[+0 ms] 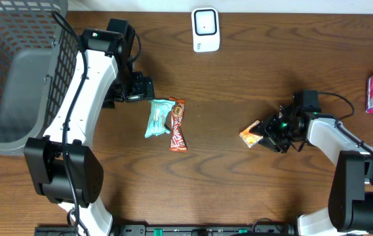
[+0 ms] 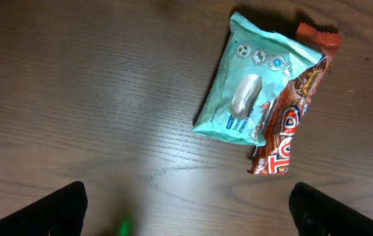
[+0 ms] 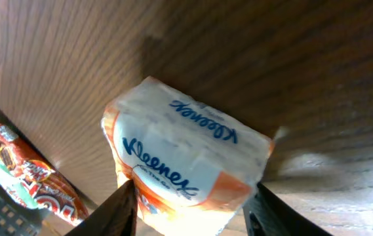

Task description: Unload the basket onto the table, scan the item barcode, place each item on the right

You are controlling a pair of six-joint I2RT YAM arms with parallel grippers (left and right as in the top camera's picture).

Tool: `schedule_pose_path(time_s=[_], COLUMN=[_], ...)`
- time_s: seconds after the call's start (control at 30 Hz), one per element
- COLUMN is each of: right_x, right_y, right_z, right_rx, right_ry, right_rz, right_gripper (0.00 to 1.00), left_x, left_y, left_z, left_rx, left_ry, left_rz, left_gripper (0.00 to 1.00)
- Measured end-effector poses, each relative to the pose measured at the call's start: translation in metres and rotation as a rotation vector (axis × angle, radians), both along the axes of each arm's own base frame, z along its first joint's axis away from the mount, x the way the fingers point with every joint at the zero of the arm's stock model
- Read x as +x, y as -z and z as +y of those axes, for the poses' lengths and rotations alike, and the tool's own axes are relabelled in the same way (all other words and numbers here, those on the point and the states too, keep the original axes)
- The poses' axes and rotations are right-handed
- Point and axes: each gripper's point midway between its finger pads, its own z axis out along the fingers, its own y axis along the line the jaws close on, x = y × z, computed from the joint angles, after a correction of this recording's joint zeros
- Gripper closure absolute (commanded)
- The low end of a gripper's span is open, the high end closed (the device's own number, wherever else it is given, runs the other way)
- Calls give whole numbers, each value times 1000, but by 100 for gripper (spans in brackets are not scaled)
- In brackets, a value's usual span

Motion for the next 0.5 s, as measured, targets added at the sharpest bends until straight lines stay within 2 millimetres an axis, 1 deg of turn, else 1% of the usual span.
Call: schedule_pose_path(time_s=[0.2,0.23,0.27,0.33,0.37,0.5], right_x=[1,1,1,1,2,-1], right_y=[3,3,3,3,2,2], right_z=[-5,-5,-5,-4,-3,5], right_rx=[-31,-35,-38,-41,-42,-52], right_ry=[9,6,8,-3,-8,-42], right_rz=[0,0,1,-7,-12,-15], right_gripper=[72,77,86,96,99,99], left_x=[0,0,0,0,0,0], left_y=[0,0,0,0,0,0], left_z=[0,0,0,0,0,0], left_rx=[0,0,0,0,0,0], left_ry=[0,0,0,0,0,0], left_rz=[0,0,0,0,0,0], left_gripper=[2,2,2,2,2,2])
